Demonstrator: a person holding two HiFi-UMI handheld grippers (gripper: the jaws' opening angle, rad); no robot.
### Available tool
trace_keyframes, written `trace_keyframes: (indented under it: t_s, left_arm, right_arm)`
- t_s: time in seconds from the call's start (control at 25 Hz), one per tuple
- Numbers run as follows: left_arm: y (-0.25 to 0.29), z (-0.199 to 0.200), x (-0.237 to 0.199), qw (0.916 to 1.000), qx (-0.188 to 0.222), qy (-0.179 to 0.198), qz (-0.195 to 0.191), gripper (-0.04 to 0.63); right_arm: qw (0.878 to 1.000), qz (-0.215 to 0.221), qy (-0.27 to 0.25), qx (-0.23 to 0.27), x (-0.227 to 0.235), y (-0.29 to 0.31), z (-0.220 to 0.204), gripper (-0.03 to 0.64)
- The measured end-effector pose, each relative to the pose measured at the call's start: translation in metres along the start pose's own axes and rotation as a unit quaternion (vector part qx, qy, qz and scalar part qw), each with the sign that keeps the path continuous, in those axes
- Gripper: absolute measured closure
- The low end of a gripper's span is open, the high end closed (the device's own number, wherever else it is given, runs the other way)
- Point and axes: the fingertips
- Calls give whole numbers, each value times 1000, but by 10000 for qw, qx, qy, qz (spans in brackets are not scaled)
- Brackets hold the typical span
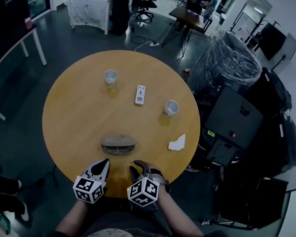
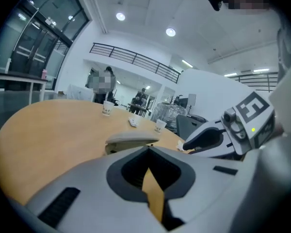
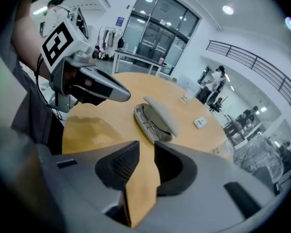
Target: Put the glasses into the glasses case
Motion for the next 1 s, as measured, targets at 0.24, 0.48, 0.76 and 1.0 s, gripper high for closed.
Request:
trace_keyframes:
  t_s: [0.24,0.48,0.76,1.0]
  left_arm:
    - [-31,32,46,9973,728,-64,74,591]
    - [-58,36,72,9926,1107,-263,430,591]
    - [-76,51,106,9873,1527,-396,194,591]
    - [-87,58,127,9858,1653,-301,-44,591]
  right_arm:
    - [9985,-315,411,173,14,-45,-26,585]
    - [9941,-622,713,523,19,-81,-43,627]
    - [9731,-1198,1421,1361,39,-121,-27,627]
    - [9304,-1621,2381,2265,56,-155,-6,627]
Point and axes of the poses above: the fingertips, and each gripper's own axes: y forward along the fingers, x to its right, z out of its top, and after that the axes turned 8 degrees about -z, right-handed
